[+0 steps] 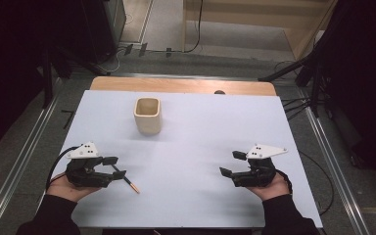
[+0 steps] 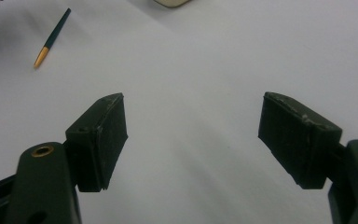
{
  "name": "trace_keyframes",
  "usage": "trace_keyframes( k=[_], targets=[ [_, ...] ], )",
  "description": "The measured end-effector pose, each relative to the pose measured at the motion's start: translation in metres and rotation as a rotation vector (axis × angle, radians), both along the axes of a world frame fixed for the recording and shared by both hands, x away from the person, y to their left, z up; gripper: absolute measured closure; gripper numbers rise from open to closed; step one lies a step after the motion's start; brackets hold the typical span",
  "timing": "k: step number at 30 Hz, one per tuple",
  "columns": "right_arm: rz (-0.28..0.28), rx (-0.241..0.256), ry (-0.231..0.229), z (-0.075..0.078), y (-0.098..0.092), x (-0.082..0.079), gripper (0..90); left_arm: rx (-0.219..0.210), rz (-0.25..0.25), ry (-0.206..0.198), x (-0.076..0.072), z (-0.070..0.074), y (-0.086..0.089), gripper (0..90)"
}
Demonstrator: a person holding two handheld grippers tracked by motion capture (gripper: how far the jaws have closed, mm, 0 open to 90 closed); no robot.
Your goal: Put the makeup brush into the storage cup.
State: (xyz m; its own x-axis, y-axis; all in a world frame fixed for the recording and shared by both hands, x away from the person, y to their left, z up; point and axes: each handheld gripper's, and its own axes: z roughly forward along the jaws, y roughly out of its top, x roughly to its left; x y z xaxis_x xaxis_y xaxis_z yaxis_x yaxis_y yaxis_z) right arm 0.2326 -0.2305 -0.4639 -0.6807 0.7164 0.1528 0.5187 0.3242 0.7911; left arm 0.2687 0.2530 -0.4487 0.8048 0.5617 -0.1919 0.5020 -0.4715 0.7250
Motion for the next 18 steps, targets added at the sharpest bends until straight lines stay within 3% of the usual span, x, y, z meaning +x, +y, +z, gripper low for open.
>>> trace_keyframes(
  k=[18],
  targets=[
    [-0.017, 0.011, 0.004, 0.0003, -0.0042, 0.0001, 24.7, -0.008, -0.003, 0.002, 0.0, 0.0003, 0.0011, 36.5]
  ],
)
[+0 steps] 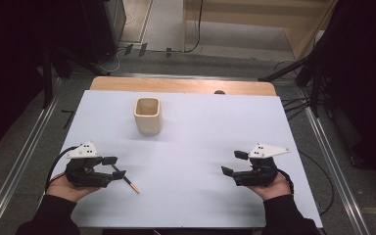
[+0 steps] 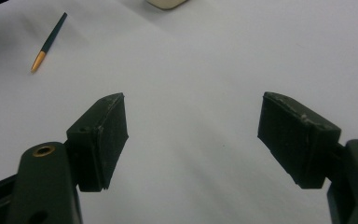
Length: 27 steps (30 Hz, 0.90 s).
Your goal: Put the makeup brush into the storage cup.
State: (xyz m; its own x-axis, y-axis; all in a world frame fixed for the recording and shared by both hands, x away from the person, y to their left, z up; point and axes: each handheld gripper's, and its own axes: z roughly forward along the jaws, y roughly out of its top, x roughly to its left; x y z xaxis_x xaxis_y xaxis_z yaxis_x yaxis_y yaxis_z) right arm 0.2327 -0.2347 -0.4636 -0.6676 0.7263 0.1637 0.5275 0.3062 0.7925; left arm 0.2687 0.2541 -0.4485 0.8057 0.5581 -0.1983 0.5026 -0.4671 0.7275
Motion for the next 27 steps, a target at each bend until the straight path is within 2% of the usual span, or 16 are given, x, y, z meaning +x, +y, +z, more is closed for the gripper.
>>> trace_keyframes(
  k=[16, 27],
  targets=[
    [0.008, 0.015, 0.011, -0.0009, -0.0014, 0.0006, 24.9, 0.005, -0.003, -0.004, -0.0009, 0.0, -0.0007, 35.8],
    [0.035, -0.002, 0.047, -0.0038, 0.0016, 0.0022, 24.4, 0.012, -0.006, -0.002, -0.0008, -0.0006, -0.002, 35.2]
  ],
)
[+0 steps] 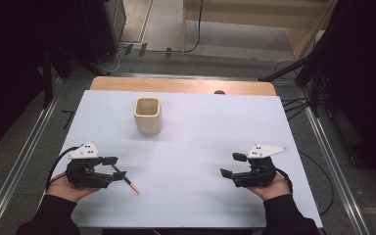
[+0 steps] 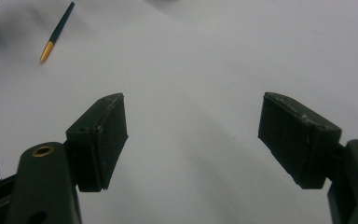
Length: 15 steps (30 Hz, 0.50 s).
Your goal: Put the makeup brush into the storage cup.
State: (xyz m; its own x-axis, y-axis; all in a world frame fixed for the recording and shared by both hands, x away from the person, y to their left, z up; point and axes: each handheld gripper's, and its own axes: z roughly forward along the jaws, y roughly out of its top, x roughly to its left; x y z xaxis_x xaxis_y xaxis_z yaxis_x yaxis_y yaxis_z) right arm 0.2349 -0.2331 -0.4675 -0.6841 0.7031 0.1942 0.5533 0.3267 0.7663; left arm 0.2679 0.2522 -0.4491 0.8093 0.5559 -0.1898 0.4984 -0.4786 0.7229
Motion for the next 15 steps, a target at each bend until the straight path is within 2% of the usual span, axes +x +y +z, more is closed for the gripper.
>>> trace_keyframes(
  k=[15],
  targets=[
    [0.026, -0.038, 0.029, -0.0029, 0.0019, 0.0003, 24.5, 0.015, -0.012, 0.002, -0.0002, -0.0013, -0.0012, 33.9]
  ],
)
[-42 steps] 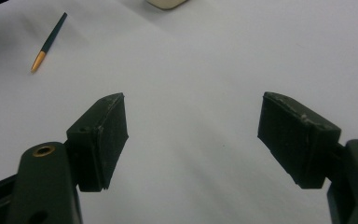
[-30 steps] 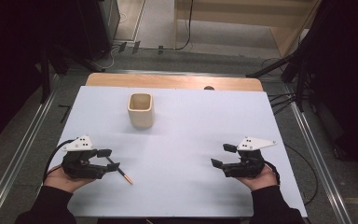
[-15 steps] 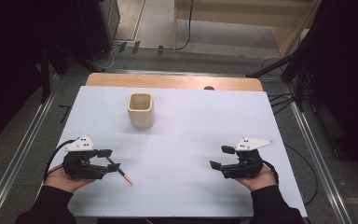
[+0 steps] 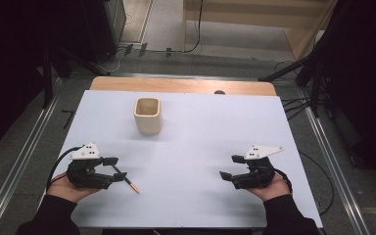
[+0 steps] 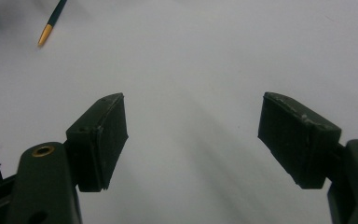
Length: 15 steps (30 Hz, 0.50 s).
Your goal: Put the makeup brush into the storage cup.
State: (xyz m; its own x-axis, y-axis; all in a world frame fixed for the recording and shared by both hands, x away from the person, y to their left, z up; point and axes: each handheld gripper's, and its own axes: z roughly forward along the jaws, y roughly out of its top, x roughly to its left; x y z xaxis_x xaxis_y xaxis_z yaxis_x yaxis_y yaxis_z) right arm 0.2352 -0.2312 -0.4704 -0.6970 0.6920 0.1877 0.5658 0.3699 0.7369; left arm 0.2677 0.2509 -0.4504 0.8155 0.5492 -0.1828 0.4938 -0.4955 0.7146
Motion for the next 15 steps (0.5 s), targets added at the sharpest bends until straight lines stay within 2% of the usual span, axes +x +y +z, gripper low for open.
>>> trace_keyframes(
  k=[15],
  targets=[
    [0.013, -0.02, 0.0, -0.0016, 0.0003, 0.0002, 24.5, 0.005, 0.0, -0.005, -0.0001, -0.0004, 0.0, 33.3]
  ],
)
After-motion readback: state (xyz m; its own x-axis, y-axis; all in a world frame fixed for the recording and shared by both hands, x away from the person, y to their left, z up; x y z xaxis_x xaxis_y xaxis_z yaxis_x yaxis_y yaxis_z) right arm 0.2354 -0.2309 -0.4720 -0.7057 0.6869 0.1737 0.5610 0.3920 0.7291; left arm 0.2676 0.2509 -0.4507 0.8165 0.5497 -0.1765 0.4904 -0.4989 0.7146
